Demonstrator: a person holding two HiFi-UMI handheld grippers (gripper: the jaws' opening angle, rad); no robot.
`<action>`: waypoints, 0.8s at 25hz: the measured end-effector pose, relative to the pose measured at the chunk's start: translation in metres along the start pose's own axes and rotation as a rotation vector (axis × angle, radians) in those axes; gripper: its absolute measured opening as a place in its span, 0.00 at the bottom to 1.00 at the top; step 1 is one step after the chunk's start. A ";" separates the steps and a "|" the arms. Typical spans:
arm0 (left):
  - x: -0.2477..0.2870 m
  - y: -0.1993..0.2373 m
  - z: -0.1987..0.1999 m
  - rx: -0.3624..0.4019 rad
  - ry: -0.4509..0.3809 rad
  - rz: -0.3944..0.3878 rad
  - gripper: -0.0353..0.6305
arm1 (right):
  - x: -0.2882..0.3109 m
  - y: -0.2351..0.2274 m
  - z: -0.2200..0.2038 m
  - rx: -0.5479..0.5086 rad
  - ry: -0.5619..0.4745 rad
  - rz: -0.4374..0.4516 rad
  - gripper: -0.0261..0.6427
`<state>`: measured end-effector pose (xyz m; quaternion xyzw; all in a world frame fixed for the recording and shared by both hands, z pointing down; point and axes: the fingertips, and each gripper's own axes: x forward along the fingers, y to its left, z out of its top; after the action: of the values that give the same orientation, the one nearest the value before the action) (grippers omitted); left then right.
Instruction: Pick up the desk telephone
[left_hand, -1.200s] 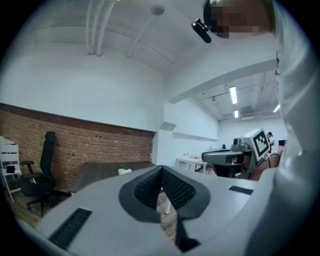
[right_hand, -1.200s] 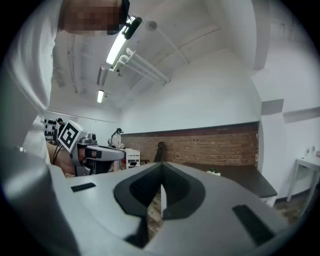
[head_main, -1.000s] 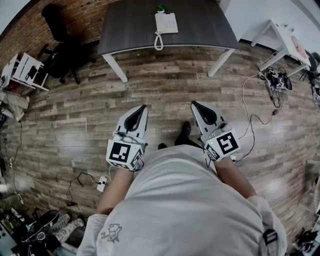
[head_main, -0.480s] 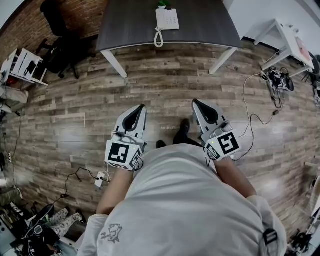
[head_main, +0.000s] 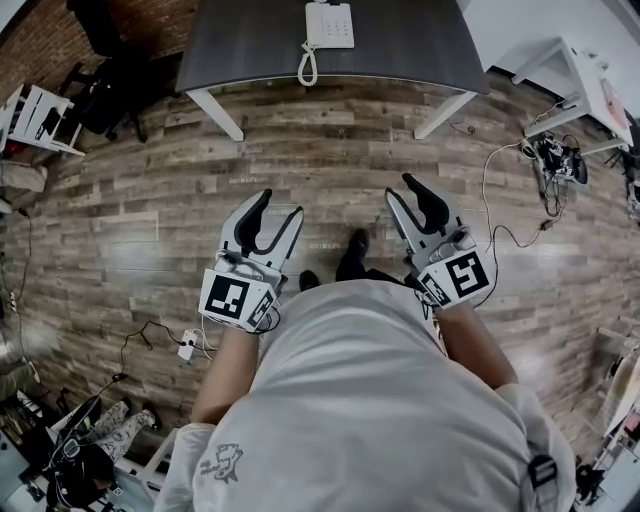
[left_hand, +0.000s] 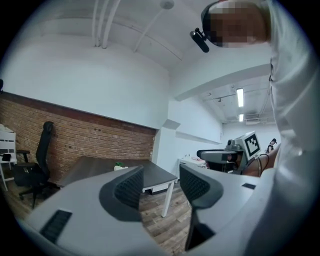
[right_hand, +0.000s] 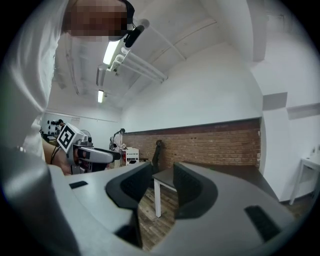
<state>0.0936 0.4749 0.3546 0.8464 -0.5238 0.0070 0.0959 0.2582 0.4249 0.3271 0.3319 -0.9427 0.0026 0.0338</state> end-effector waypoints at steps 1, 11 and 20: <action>0.007 -0.001 0.000 0.000 0.000 -0.010 0.43 | 0.002 -0.008 -0.001 0.004 0.003 0.007 0.27; 0.090 0.000 0.013 0.006 -0.013 0.012 0.52 | 0.014 -0.102 -0.010 0.021 0.009 0.044 0.40; 0.142 -0.019 0.015 0.026 0.004 0.050 0.53 | 0.008 -0.164 -0.019 0.064 -0.011 0.044 0.41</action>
<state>0.1730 0.3552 0.3532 0.8343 -0.5443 0.0179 0.0857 0.3558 0.2922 0.3432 0.3121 -0.9493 0.0315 0.0178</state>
